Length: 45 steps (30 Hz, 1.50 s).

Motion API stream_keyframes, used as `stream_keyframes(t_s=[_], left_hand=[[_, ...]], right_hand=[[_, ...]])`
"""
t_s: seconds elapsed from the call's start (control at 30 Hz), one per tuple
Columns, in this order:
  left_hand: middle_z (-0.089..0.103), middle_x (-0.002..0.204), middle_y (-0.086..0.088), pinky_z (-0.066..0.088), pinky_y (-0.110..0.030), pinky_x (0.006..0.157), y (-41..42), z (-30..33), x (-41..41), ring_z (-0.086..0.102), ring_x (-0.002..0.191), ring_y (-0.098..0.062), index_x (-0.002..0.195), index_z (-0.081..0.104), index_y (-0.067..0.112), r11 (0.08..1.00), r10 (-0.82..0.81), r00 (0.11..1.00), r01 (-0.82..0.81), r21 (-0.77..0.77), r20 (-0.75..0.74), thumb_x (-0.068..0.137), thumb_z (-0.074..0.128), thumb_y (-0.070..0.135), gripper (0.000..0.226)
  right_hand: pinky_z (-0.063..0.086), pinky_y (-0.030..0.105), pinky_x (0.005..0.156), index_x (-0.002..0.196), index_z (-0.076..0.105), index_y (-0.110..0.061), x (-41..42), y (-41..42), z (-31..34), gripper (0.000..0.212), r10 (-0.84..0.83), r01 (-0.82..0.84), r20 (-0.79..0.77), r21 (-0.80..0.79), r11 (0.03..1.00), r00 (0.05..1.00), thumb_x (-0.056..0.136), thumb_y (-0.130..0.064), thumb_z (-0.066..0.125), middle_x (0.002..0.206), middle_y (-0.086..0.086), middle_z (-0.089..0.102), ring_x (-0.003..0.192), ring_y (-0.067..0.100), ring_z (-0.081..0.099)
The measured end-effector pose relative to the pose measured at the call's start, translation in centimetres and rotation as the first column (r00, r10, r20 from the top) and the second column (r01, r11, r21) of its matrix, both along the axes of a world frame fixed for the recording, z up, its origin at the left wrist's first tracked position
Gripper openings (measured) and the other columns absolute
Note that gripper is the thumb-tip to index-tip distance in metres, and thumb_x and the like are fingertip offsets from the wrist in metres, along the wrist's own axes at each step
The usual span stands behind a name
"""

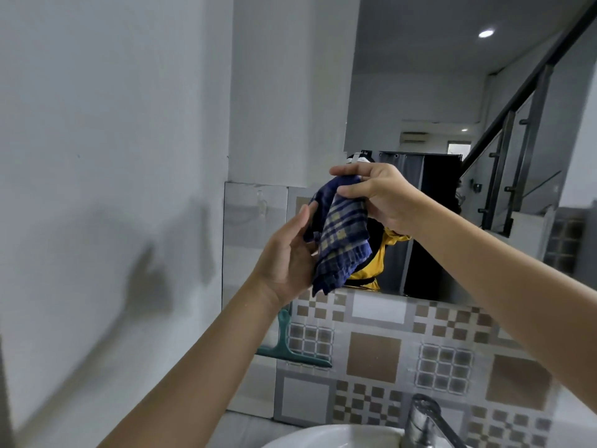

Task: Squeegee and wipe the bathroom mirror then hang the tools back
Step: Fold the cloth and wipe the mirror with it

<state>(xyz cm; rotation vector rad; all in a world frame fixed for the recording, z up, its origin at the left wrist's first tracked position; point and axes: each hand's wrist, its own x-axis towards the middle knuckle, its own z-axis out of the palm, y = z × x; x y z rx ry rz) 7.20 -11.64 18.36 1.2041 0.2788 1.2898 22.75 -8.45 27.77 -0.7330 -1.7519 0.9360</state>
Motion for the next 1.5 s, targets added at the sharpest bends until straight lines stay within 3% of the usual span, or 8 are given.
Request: stream_keyframes(t_s=[0.17,0.3,0.4,0.57,0.73,0.97,1.27,1.5], left_hand=[[0.066,0.111,-0.012,0.05,-0.049,0.093,-1.2,0.9,2.6,0.06,0.105,-0.03,0.118,0.064,0.013,0.987,0.138,0.974,-0.121,-0.105,0.182,0.089,0.054,0.032,0.036],[0.069,0.11,-0.007,0.057,-0.037,0.077,-2.0,2.8,4.3,0.066,0.099,-0.023,0.112,0.066,0.02,0.914,0.404,0.914,-0.405,0.018,0.024,0.088,0.057,0.011,0.027],[0.068,0.11,-0.002,0.054,-0.037,0.089,-2.2,4.1,5.1,0.065,0.1,-0.016,0.098,0.069,0.036,0.647,0.754,0.631,-0.668,0.368,-0.18,0.08,0.069,0.009,0.032],[0.065,0.102,0.017,0.024,-0.037,0.09,-2.5,6.1,7.0,0.051,0.099,-0.004,0.088,0.061,0.056,0.274,0.961,0.214,-0.647,0.711,-0.176,0.076,0.074,0.033,0.029],[0.071,0.101,0.008,0.051,-0.04,0.095,-2.6,7.8,8.8,0.065,0.099,-0.014,0.091,0.07,0.037,0.487,0.836,0.525,-0.571,0.661,-0.162,0.077,0.073,0.011,0.03],[0.072,0.09,0.002,0.056,-0.031,0.083,-1.5,9.7,12.0,0.067,0.086,-0.013,0.089,0.073,0.025,0.512,0.8,0.584,-0.549,0.661,-0.136,0.075,0.074,0.009,0.02],[0.067,0.086,-0.006,0.056,-0.036,0.077,0.6,12.5,15.3,0.064,0.082,-0.02,0.076,0.063,0.02,0.548,0.765,0.618,-0.478,0.687,-0.18,0.077,0.073,0.009,0.015],[0.066,0.107,-0.005,0.053,-0.028,0.08,2.6,17.6,18.4,0.062,0.101,-0.02,0.1,0.068,0.022,0.65,0.687,0.665,-0.383,0.656,-0.293,0.09,0.059,0.018,0.014]], right_hand=[[0.059,0.037,0.075,0.102,0.07,-0.017,4.2,-1.7,0.2,0.028,-0.046,0.043,0.087,0.034,0.998,0.995,0.082,0.003,0.068,0.102,0.009,0.065,0.093,0.025,0.067],[0.061,0.043,0.069,0.105,0.07,-0.02,7.1,-3.2,-0.2,0.035,-0.202,0.169,0.251,0.148,0.974,0.947,0.075,-0.003,0.078,0.1,0.005,0.066,0.088,0.024,0.069],[0.06,0.033,0.076,0.102,0.07,-0.021,9.0,-4.2,-0.4,0.037,-0.314,0.209,0.28,0.35,0.913,0.907,0.07,-0.008,0.083,0.098,-0.003,0.068,0.09,0.016,0.068],[0.057,0.025,0.08,0.097,0.069,-0.024,12.3,-5.0,-0.4,0.037,-0.307,0.2,0.176,0.452,0.869,0.935,0.069,-0.005,0.083,0.095,-0.004,0.072,0.087,0.008,0.069],[0.059,0.038,0.079,0.095,0.066,-0.021,15.4,-6.2,-0.2,0.037,-0.108,0.05,0.113,0.431,0.901,0.988,0.07,0.003,0.078,0.107,0.012,0.066,0.094,0.029,0.069],[0.06,0.028,0.075,0.09,0.067,-0.022,18.6,-5.7,-0.1,0.034,-0.078,0.045,0.068,0.391,0.919,0.995,0.075,0.008,0.072,0.098,-0.011,0.059,0.087,0.007,0.069],[0.058,0.041,0.082,0.093,0.067,-0.018,21.8,-3.4,0.7,0.02,0.035,-0.023,-0.036,0.29,0.957,0.999,0.085,-0.001,0.064,0.107,0.009,0.065,0.101,0.028,0.067],[0.059,0.036,0.064,0.107,0.06,-0.023,21.8,-3.2,4.9,0.041,0.094,0.054,-0.466,0.294,0.954,0.88,0.075,0.002,0.069,0.111,0.01,0.061,0.088,0.026,0.069]])
